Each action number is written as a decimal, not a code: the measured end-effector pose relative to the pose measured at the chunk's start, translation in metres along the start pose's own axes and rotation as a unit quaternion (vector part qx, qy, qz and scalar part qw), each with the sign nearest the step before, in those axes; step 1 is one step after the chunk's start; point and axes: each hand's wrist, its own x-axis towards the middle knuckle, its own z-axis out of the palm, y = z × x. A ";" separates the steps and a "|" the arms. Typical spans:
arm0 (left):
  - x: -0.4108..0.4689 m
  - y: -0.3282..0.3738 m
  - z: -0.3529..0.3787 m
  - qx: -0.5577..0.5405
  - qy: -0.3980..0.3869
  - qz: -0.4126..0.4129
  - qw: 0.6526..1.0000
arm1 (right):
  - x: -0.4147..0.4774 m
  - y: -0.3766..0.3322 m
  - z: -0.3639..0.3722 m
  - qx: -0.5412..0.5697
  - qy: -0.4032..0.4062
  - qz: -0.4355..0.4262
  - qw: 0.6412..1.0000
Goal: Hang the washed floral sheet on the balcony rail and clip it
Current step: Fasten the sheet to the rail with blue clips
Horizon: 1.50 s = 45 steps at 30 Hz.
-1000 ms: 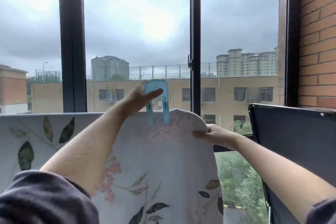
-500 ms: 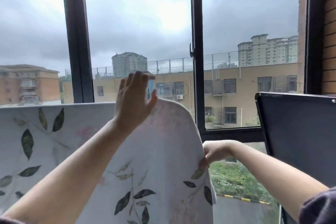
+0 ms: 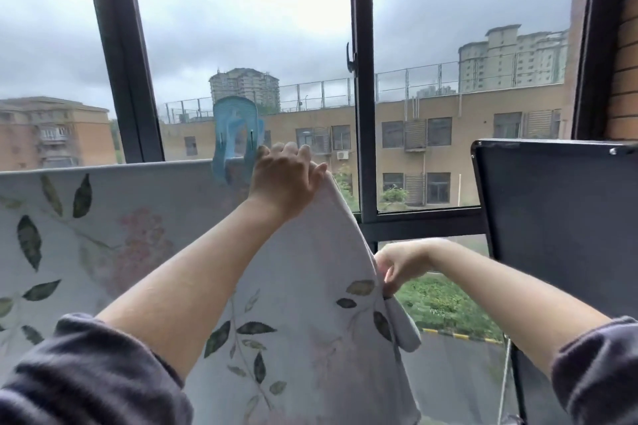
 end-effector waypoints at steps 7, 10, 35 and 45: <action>-0.006 0.008 0.004 -0.024 0.019 -0.049 0.998 | 0.007 0.038 0.004 -0.153 0.241 0.175 0.942; -0.007 0.009 0.005 -0.034 0.028 -0.059 0.997 | -0.001 0.061 -0.033 -0.028 0.387 0.266 0.883; -0.004 0.016 0.005 -0.025 0.039 -0.071 0.996 | 0.013 0.041 0.086 0.108 0.009 0.034 0.994; -0.005 0.017 0.005 -0.027 0.041 -0.071 0.996 | -0.004 0.033 0.074 0.409 0.175 0.014 0.896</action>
